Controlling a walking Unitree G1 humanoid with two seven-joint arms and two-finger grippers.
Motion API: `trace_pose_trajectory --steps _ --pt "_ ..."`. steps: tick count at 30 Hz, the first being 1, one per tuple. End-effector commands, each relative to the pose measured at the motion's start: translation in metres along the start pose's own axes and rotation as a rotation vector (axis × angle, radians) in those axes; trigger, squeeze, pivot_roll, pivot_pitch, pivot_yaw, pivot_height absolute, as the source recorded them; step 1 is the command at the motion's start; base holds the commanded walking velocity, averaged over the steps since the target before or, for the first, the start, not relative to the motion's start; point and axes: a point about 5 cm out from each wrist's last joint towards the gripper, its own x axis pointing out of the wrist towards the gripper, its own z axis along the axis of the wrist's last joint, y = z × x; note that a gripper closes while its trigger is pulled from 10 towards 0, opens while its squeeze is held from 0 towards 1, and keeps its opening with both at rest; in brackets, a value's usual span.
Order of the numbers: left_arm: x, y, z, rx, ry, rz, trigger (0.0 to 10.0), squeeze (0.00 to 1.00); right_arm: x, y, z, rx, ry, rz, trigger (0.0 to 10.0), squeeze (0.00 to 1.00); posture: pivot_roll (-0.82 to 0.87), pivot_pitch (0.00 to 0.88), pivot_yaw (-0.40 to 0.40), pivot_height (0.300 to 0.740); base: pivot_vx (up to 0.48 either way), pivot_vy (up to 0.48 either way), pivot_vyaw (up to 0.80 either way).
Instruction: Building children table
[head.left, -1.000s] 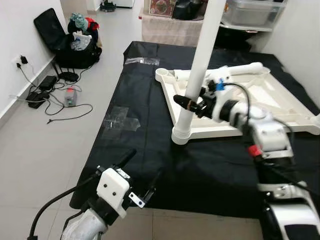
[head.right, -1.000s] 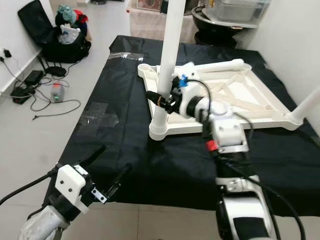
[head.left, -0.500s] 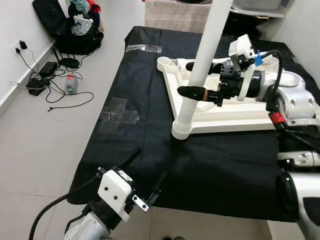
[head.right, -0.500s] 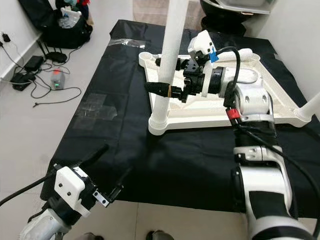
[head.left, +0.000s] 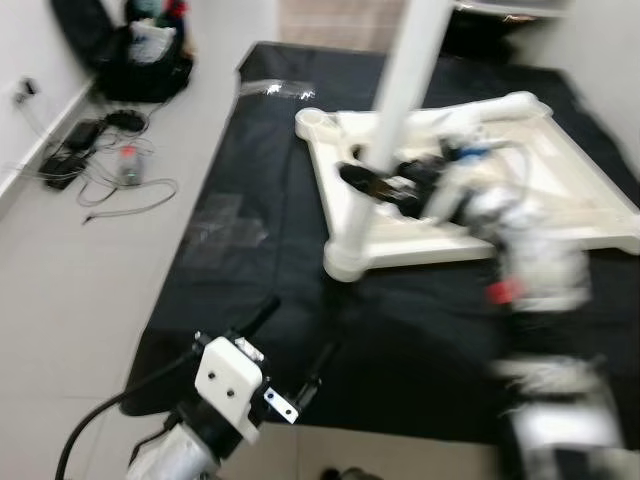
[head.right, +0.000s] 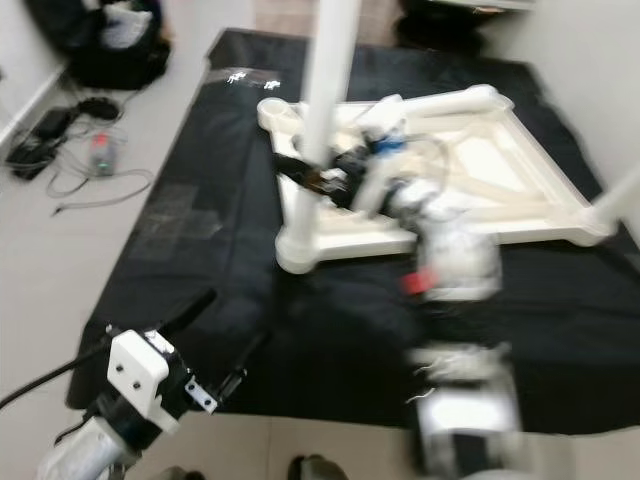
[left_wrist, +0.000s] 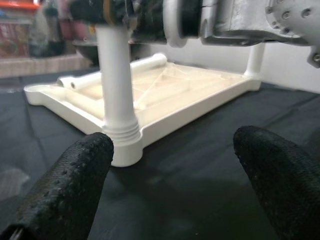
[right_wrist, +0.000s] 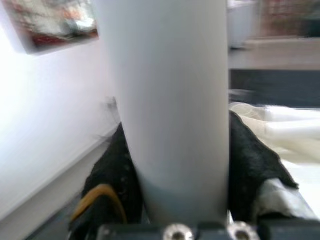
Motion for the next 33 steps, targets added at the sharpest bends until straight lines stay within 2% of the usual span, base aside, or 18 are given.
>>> trace_pose_trajectory --steps 1,3,5,9,10,11,12,16,18,19,21,23,24,26,27,29,30,33 --pt "-0.006 0.001 -0.008 -0.017 0.042 0.011 10.0 0.0 -0.02 -0.025 -0.037 0.038 0.168 -0.313 0.0 0.0 0.01 0.127 -0.085 0.74 0.0 0.0 0.0" --pt "-0.003 0.005 -0.012 -0.013 0.047 0.008 10.0 0.0 -0.025 -0.004 -0.07 0.059 0.238 -0.337 0.0 0.0 0.02 0.101 -0.064 0.74 0.0 0.0 0.0" --pt "-0.002 0.006 -0.013 -0.013 0.048 0.007 10.0 0.0 -0.023 0.001 -0.077 0.048 0.253 -0.307 0.0 0.0 0.02 0.101 -0.064 0.74 0.0 0.0 0.0" --pt "-0.001 0.008 -0.014 -0.01 0.05 0.007 10.0 0.0 -0.01 0.001 -0.063 0.038 0.231 -0.286 0.7 0.0 0.03 0.093 -0.07 0.74 0.0 0.0 0.0" --pt "-0.001 0.008 -0.013 -0.009 0.05 0.008 10.0 0.0 -0.005 0.002 -0.054 0.029 0.219 -0.255 4.4 0.0 0.03 0.095 -0.07 0.74 0.0 0.0 0.0" --pt "-0.002 0.008 -0.013 -0.007 0.049 0.01 10.0 0.0 0.0 0.003 -0.044 0.016 0.215 -0.173 10.0 0.0 0.03 0.109 -0.073 0.74 0.0 0.0 0.0" --pt "-0.002 0.008 -0.013 -0.007 0.049 0.01 10.0 0.0 0.0 0.003 -0.044 0.016 0.215 -0.173 10.0 0.0 0.03 0.109 -0.073 0.74 0.0 0.0 0.0" --pt "-0.003 0.004 -0.01 -0.01 0.045 0.009 10.0 0.0 0.01 0.015 -0.015 -0.004 0.169 0.177 10.0 0.0 0.03 0.137 -0.078 0.74 0.0 0.0 0.0" --pt "-0.003 0.004 -0.01 -0.01 0.045 0.009 10.0 0.0 0.01 0.015 -0.015 -0.004 0.169 0.177 10.0 0.0 0.03 0.137 -0.078 0.74 0.0 0.0 0.0" --pt "-0.004 0.002 -0.009 -0.016 0.045 0.005 10.0 0.0 0.014 0.009 -0.001 -0.036 0.134 0.327 10.0 1.0 0.04 0.157 -0.081 0.74 0.0 0.0 0.0" --pt "-0.005 -0.001 -0.007 -0.023 0.045 0.0 10.0 0.0 0.017 0.0 0.014 -0.127 0.096 0.439 10.0 1.0 0.04 0.17 -0.081 0.74 0.0 0.0 0.0" --pt "-0.005 -0.001 -0.007 -0.023 0.045 0.0 10.0 0.0 0.017 0.0 0.014 -0.127 0.096 0.439 10.0 1.0 0.04 0.17 -0.081 0.74 0.0 0.0 0.0" --pt "-0.007 -0.003 -0.005 -0.031 0.047 -0.006 10.0 0.0 0.023 -0.009 0.028 -0.193 0.081 0.556 10.0 1.0 0.04 0.192 -0.083 0.74 0.0 0.0 0.0" --pt "-0.007 -0.003 -0.005 -0.031 0.047 -0.006 10.0 0.0 0.023 -0.009 0.028 -0.193 0.081 0.556 10.0 1.0 0.04 0.192 -0.083 0.74 0.0 0.0 0.0" --pt "-0.009 -0.006 -0.004 -0.036 0.049 -0.01 10.0 0.0 0.025 -0.014 0.037 -0.242 0.081 0.667 10.0 1.0 0.05 0.203 -0.082 0.74 0.0 0.0 0.0" --pt "-0.01 -0.007 -0.002 -0.04 0.05 -0.013 10.0 0.0 0.028 -0.015 0.042 -0.247 0.078 0.746 10.0 1.0 0.05 0.211 -0.08 0.74 0.0 0.0 0.0" --pt "-0.011 -0.008 -0.001 -0.043 0.052 -0.015 10.0 0.0 0.028 -0.014 0.047 -0.223 0.08 0.877 10.0 1.0 0.05 0.219 -0.077 0.74 0.0 0.0 0.0" --pt "-0.011 -0.008 -0.001 -0.043 0.052 -0.016 10.0 0.0 0.028 -0.013 0.049 -0.211 0.085 0.909 10.0 1.0 0.05 0.219 -0.077 0.74 0.0 0.0 0.0"
